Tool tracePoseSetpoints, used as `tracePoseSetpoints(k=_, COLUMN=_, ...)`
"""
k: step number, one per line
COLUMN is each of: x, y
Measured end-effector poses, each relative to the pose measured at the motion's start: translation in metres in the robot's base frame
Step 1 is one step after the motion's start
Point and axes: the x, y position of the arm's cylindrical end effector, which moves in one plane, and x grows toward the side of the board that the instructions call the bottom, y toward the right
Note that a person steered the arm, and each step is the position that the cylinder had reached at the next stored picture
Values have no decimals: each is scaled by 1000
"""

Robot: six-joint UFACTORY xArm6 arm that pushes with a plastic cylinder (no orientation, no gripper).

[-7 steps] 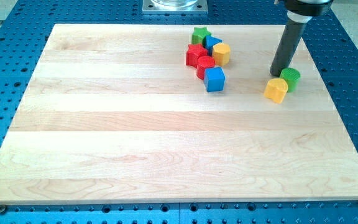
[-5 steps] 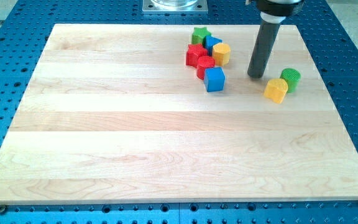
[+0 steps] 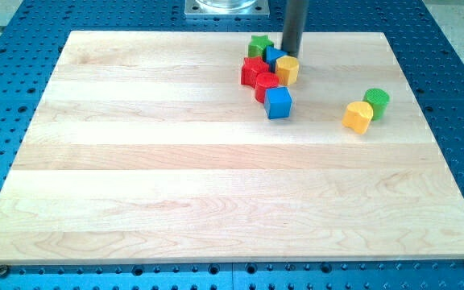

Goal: Move the blue triangle in between the red blocks

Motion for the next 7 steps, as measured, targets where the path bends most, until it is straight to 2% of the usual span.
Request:
tracePoseSetpoints(k=1, x=0, y=-35)
tracePoseSetpoints(k=2, x=57, y=-9)
tracePoseSetpoints(k=3, x=88, y=35)
tracePoseSetpoints(k=4, x=63, y=-14)
tracePoseSetpoints(k=5, x=41, y=-16)
tracePoseSetpoints(k=6, x=38, y=14)
tracePoseSetpoints(k=7, x=68, y=33)
